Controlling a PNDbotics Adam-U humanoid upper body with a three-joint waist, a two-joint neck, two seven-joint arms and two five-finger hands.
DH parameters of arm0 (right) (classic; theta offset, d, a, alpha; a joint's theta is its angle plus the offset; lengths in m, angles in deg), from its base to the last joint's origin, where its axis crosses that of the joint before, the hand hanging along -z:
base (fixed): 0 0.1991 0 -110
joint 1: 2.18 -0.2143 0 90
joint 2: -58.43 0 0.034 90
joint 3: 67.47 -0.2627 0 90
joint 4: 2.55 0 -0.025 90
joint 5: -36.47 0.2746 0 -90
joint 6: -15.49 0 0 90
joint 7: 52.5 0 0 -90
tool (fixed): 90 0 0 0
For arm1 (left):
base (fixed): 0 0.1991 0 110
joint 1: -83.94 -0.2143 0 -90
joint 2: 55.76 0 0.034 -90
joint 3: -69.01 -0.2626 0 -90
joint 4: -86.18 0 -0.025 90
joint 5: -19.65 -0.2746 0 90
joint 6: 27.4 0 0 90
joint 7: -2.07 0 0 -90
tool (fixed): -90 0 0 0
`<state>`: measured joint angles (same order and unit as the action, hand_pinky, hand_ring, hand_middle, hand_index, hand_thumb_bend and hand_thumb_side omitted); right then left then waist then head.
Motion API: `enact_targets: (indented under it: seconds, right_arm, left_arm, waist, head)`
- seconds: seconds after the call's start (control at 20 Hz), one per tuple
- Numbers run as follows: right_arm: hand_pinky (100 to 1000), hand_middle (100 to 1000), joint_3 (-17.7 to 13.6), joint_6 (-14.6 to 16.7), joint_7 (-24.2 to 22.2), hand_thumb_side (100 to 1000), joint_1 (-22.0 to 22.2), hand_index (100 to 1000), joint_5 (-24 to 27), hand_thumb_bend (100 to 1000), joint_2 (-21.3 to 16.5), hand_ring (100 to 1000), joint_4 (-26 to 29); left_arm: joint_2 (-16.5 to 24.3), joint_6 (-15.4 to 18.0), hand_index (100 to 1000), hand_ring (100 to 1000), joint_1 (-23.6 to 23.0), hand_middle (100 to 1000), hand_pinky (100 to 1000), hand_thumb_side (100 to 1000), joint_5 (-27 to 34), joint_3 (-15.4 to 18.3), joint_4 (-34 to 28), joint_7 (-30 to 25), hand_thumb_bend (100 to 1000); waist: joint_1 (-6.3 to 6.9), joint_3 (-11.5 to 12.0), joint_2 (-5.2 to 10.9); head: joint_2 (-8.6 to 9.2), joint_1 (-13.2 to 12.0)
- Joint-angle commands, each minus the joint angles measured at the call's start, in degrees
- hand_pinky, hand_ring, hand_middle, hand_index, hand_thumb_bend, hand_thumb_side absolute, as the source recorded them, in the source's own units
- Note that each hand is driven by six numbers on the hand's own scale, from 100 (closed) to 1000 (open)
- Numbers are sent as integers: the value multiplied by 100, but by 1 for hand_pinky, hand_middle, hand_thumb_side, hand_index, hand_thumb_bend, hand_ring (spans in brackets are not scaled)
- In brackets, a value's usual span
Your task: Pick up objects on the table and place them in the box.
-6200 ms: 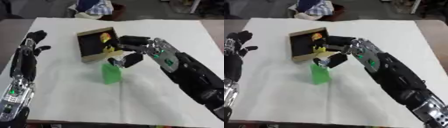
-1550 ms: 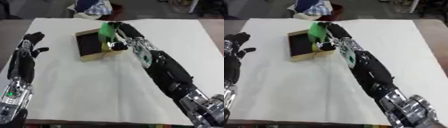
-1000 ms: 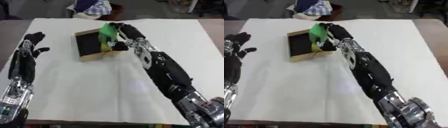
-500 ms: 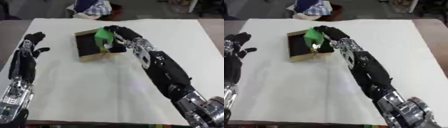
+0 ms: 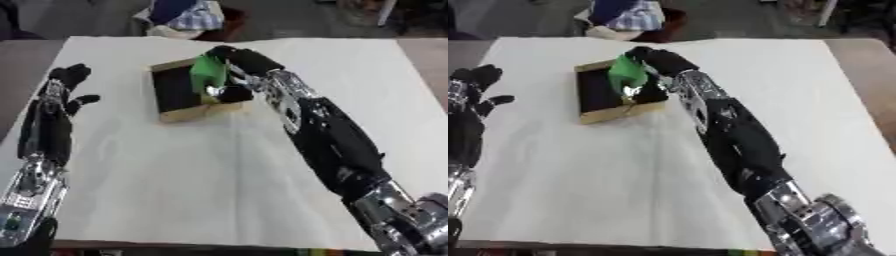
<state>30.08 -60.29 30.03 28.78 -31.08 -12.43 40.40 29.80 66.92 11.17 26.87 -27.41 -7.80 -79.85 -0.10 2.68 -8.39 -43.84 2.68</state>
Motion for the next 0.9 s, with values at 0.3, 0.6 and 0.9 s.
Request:
enact_targets:
  seconds: [0.3,0.6,0.9]
  right_arm:
    - [831,966,-103,-96,151,747,-169,1000,133,115,-155,866,321]
    - [829,957,-176,-77,320,694,-167,1000,429,100,-357,859,812]
    - [811,899,-348,-208,695,626,155,1000,1417,100,-982,822,1662]
  left_arm:
    - [74,13,819,935,55,767,720,928,0,44,-69,-12,100]
    - [77,15,819,936,43,767,720,929,-3,54,-63,-4,100]
    - [110,33,818,936,17,767,720,927,-15,89,-63,37,100]
  waist:
    - [83,-2,137]
    - [76,-24,136]
    - [54,-59,118]
  head:
    - [-28,-3]
    - [-28,-26]
    - [-28,-116]
